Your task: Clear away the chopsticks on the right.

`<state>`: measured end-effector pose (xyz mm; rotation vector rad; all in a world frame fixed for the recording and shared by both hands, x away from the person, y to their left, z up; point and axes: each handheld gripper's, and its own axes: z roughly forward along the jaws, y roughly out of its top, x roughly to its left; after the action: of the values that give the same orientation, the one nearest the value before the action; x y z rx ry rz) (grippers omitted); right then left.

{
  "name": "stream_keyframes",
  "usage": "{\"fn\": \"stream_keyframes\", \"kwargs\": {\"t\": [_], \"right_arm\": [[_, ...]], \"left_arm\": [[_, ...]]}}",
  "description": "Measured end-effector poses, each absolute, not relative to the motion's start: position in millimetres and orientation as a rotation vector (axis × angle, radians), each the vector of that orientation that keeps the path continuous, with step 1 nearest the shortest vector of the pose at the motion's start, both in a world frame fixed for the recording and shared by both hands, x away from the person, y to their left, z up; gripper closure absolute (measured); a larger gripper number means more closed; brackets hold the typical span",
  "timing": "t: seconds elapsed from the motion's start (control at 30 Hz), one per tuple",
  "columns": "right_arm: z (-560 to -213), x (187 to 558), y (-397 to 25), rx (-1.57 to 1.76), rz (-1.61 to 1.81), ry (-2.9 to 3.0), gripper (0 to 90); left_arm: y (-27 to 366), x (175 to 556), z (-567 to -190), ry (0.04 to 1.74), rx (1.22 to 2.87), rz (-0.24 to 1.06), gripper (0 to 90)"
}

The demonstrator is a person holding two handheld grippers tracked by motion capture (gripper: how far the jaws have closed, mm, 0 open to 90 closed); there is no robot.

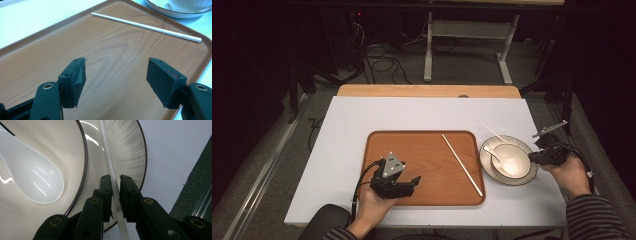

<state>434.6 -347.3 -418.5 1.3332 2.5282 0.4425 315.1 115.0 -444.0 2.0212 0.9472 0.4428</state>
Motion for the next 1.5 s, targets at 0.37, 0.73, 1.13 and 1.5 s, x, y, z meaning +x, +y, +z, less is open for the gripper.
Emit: {"fn": "stream_keyframes", "kwargs": {"t": [0.37,0.73,1.13,1.5], "right_arm": [[-420,432,-345,1.295,0.425,2.524,86.1],[-401,419,-351,1.284,0.526,2.479,86.4],[-345,373,-331,1.182,0.692,2.411,86.3],[-351,340,-253,1.032,0.711,2.551,86.2]], "left_arm": [[114,314,-444,0.942,2.024,0.447,32.4],[114,315,-444,0.938,2.020,0.442,32.2],[110,317,-444,0.923,2.037,0.434,32.2],[111,317,-444,0.923,2.033,0.433,32.2]]}}
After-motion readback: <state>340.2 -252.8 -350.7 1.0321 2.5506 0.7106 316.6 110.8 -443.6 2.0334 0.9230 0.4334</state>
